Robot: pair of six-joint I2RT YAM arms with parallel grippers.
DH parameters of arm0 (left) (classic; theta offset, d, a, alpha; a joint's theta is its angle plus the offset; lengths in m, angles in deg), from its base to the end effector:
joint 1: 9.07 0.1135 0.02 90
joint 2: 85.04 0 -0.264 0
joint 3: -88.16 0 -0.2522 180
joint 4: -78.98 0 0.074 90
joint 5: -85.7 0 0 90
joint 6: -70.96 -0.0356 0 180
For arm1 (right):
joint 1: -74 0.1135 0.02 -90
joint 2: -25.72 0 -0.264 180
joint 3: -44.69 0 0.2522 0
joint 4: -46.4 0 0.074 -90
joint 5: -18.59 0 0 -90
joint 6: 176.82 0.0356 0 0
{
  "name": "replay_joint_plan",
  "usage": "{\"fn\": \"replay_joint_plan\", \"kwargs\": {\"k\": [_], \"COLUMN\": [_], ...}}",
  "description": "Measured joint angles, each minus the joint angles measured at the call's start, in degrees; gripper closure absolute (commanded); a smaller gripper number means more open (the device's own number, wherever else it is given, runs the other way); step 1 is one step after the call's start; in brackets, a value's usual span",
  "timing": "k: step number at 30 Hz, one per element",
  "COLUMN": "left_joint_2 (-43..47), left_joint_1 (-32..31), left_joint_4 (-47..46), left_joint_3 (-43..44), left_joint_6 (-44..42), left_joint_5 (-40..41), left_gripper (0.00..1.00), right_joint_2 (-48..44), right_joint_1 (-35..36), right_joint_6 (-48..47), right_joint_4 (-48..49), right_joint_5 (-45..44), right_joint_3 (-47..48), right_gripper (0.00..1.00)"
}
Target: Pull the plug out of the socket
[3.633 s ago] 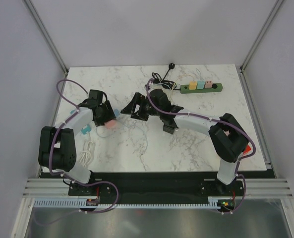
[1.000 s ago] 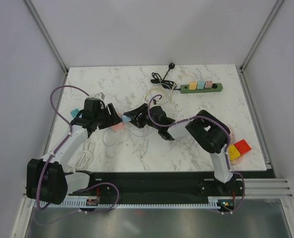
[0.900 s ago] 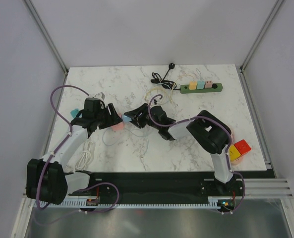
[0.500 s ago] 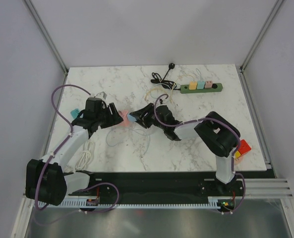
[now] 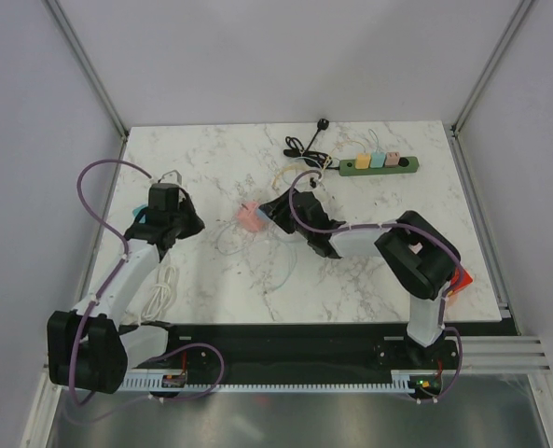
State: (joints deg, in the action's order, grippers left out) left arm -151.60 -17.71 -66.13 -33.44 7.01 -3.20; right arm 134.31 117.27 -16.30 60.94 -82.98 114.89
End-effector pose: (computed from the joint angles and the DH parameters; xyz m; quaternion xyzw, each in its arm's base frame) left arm 0.2420 -0.0361 0.2451 -0.1426 0.9060 -0.1103 0.3828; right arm 0.2972 0.2699 0.1631 0.2498 0.7973 0.4087 0.3673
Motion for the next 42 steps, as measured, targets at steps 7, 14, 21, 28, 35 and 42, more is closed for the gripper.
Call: {"fn": "replay_joint_plan", "kwargs": {"k": [7, 14, 21, 28, 35, 42], "left_joint_2": [0.2, -5.6, -8.9, -9.0, -9.5, -10.2], "left_joint_1": [0.0, -1.8, -6.0, -7.4, -8.3, -8.6], "left_joint_4": [-4.5, -8.2, -8.2, -7.9, -4.9, -3.5], "left_joint_3": [0.0, 0.3, 1.5, 2.4, 3.7, 4.6], "left_joint_6": [-3.8, -4.7, -5.4, -6.2, -7.3, -8.0], "left_joint_5": [-12.9, -23.6, -23.8, -21.9, -16.3, -14.7], "left_gripper": [0.22, 0.11, 0.09, 0.1, 0.11, 0.22], "right_joint_2": [4.3, 8.7, 8.7, 8.4, 8.1, 7.6], "right_joint_1": [-7.2, -12.3, -10.8, -8.9, -6.9, -6.3], "right_joint_6": [-0.4, 1.2, 4.2, 5.4, 5.4, 6.0], "right_joint_4": [7.4, 15.0, 20.2, 21.0, 20.9, 21.0], "right_joint_5": [14.3, 29.9, 38.1, 39.5, 39.2, 39.3], "right_joint_3": [0.0, -0.4, -1.1, -1.9, -1.9, -1.9], "right_gripper": [1.0, 1.0, 1.0, 1.0, 1.0, 1.0]}}
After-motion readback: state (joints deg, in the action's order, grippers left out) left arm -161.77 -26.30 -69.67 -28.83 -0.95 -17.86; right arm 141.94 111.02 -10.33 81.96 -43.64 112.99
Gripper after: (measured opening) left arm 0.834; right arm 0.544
